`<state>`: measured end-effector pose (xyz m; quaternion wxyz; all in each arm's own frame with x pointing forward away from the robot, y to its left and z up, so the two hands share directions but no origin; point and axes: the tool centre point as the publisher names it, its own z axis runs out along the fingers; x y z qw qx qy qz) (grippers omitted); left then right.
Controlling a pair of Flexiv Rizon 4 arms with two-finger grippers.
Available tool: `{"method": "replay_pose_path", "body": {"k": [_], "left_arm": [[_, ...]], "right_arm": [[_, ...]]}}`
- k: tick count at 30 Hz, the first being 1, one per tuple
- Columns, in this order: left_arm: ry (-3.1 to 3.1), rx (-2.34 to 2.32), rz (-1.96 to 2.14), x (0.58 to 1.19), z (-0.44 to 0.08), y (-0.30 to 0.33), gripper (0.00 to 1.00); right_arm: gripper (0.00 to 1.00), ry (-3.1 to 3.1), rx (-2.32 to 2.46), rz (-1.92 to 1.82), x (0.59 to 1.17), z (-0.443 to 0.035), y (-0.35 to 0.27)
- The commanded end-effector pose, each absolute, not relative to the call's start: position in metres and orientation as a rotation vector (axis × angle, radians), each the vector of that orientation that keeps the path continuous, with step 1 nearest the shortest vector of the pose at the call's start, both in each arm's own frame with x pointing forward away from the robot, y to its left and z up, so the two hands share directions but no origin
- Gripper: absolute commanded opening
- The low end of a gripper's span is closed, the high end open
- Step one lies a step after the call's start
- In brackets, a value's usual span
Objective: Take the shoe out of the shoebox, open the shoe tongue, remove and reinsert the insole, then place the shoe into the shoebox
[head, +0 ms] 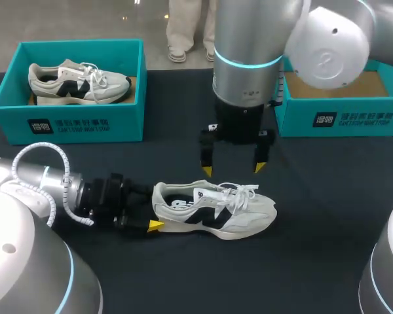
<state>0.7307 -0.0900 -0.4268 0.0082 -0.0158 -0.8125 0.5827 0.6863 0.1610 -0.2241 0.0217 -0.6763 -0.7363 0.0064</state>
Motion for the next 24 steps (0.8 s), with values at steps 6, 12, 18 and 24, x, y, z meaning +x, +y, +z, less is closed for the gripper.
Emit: {"method": "replay_pose_path", "body": {"k": [6, 12, 18, 24], "left_arm": [[-2.54, -0.05, 1.818, 0.73, -0.426, -0.09, 0.0], [-2.54, -0.05, 1.818, 0.73, -0.426, -0.09, 0.0], [-2.54, -0.05, 1.818, 0.73, -0.426, -0.09, 0.0], [-2.54, -0.05, 1.818, 0.73, -0.426, -0.09, 0.0]], "right_arm": [[1.0, -2.207, -2.161, 0.128, 0.687, -0.258, 0.196], [1.0, -2.241, -2.228, 0.032, 0.688, -0.282, 0.214], [1.0, -2.24, -2.236, -0.066, 0.69, -0.303, 0.219], [1.0, -2.237, -2.227, -0.071, 0.692, -0.305, 0.219]]}}
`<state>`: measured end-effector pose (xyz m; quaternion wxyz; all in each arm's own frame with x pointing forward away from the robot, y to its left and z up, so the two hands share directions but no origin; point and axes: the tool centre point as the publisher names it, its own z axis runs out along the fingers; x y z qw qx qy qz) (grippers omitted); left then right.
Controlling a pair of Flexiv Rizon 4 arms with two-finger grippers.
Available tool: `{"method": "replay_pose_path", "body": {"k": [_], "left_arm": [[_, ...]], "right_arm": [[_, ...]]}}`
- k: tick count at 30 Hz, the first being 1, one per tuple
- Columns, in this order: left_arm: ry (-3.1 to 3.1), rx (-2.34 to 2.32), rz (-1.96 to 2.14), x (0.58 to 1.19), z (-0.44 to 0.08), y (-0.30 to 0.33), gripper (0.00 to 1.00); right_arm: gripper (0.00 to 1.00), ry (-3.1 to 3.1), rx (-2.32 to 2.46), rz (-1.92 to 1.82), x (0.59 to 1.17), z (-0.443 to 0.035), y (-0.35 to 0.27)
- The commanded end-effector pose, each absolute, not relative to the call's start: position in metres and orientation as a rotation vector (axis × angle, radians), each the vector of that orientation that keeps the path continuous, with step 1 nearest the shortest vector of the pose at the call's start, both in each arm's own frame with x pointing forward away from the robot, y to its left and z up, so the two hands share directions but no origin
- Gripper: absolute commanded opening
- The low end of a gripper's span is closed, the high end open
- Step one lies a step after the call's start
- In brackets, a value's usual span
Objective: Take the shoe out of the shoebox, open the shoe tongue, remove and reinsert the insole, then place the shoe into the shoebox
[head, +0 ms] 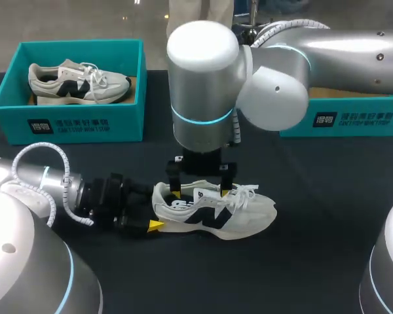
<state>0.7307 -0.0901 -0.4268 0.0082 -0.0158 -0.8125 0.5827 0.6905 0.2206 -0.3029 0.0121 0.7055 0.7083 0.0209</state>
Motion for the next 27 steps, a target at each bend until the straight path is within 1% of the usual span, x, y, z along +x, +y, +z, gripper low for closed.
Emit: {"method": "replay_pose_path", "body": {"k": [1, 17, 22, 27], "left_arm": [[-2.54, -0.05, 1.818, 0.73, -0.426, -0.09, 0.0], [-2.54, -0.05, 1.818, 0.73, -0.426, -0.09, 0.0], [-2.54, -0.05, 1.818, 0.73, -0.426, -0.09, 0.0], [-2.54, -0.05, 1.818, 0.73, -0.426, -0.09, 0.0]], "right_arm": [[1.0, 2.215, 2.205, 0.07, 0.692, -0.305, 0.219], [1.0, 2.215, 2.205, 0.07, 0.692, -0.305, 0.219], [1.0, 2.162, 2.211, -0.041, 0.701, -0.316, 0.226], [1.0, 2.143, 2.211, -0.045, 0.713, -0.331, 0.232]]}}
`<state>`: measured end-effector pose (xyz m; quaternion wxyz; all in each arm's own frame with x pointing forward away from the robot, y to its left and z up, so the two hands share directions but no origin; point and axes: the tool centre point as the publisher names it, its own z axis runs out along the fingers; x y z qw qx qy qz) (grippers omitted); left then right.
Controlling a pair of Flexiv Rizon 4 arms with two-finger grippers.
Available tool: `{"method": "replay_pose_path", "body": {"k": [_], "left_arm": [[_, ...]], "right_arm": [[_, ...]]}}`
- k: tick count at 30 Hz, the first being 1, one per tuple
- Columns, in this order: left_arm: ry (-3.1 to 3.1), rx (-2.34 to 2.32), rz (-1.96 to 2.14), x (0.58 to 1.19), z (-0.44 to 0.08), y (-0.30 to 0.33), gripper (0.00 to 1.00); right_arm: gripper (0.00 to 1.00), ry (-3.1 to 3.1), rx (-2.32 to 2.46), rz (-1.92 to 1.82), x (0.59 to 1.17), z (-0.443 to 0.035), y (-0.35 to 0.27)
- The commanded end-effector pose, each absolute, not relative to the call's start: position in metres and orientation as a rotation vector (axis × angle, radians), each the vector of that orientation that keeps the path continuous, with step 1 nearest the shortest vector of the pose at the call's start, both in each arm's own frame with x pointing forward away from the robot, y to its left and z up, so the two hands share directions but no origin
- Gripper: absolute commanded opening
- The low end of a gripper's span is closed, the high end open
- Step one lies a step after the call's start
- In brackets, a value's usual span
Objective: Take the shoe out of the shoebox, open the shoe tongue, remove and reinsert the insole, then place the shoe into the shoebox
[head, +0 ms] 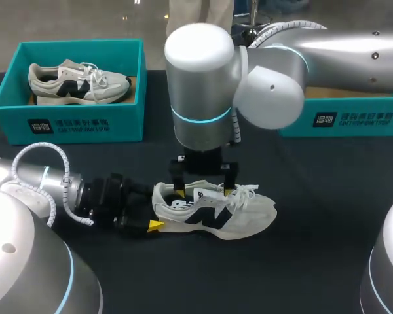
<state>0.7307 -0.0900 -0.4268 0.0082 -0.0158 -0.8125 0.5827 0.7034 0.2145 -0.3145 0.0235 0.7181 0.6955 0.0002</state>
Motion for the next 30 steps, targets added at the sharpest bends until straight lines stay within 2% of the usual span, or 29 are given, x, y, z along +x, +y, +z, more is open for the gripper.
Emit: {"method": "replay_pose_path", "body": {"k": [1, 30], "left_arm": [[-2.54, -0.05, 1.818, 0.73, -0.426, -0.09, 0.0], [-2.54, -0.05, 1.818, 0.73, -0.426, -0.09, 0.0]], "right_arm": [[1.0, 2.141, 2.212, -0.046, 0.714, -0.334, 0.233], [1.0, 1.996, 2.185, -0.225, 0.723, -0.369, 0.217]]}}
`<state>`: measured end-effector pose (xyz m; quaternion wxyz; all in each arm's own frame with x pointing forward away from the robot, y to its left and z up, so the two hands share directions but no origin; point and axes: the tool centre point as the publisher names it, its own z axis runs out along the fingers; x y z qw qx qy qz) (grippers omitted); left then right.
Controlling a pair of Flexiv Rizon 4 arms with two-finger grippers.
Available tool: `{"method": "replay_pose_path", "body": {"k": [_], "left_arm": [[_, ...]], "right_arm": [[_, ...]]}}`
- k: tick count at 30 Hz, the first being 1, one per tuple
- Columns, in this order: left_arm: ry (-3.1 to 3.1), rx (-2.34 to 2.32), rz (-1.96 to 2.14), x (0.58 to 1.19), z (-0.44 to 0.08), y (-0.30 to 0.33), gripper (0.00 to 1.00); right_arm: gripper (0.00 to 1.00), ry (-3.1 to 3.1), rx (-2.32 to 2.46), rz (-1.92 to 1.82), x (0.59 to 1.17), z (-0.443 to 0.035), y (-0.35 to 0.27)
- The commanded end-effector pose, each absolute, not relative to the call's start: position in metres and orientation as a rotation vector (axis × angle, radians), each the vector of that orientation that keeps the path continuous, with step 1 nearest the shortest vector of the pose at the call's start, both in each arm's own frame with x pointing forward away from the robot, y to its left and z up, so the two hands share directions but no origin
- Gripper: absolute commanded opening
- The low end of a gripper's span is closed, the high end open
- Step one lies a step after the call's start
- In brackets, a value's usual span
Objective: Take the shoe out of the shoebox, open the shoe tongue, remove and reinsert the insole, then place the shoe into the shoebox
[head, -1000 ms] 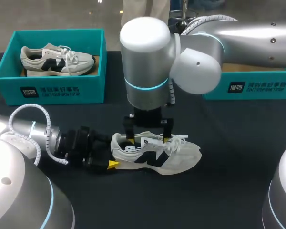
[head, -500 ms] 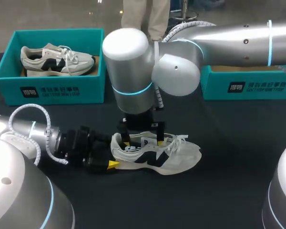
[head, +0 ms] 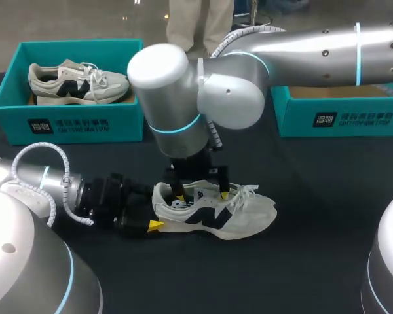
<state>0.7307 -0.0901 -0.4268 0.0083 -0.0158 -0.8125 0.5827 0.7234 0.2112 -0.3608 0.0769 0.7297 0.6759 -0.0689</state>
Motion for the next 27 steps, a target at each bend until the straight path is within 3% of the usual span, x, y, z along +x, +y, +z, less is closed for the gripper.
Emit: {"method": "replay_pose_path", "body": {"k": [1, 5, 9, 11, 12, 13, 22, 27], "left_arm": [[-2.54, -0.05, 1.818, 0.73, -0.426, -0.09, 0.0], [-2.54, -0.05, 1.818, 0.73, -0.426, -0.09, 0.0], [-2.54, -0.05, 1.818, 0.73, -0.426, -0.09, 0.0], [-2.54, -0.05, 1.818, 0.73, -0.426, -0.09, 0.0], [-2.54, -0.05, 1.818, 0.73, -0.426, -0.09, 0.0], [-2.54, -0.05, 1.818, 0.73, -0.426, -0.09, 0.0], [-2.54, -0.05, 1.818, 0.73, -0.426, -0.09, 0.0], [-2.54, -0.05, 1.818, 0.73, -0.426, -0.09, 0.0]], "right_arm": [[1.0, 1.994, 2.186, -0.225, 0.724, -0.37, 0.216], [1.0, 1.985, 2.193, -0.228, 0.725, -0.373, 0.212], [0.49, 1.965, 2.203, -0.222, 0.722, -0.369, 0.207], [0.38, 1.948, 2.207, -0.216, 0.719, -0.366, 0.203], [0.26, 1.938, 2.211, -0.211, 0.718, -0.364, 0.201], [0.21, 1.931, 2.213, -0.208, 0.717, -0.362, 0.2], [0.0, 1.849, 2.231, -0.178, 0.703, -0.339, 0.182], [0.0, 1.777, 2.273, -0.15, 0.693, -0.327, 0.165]]}}
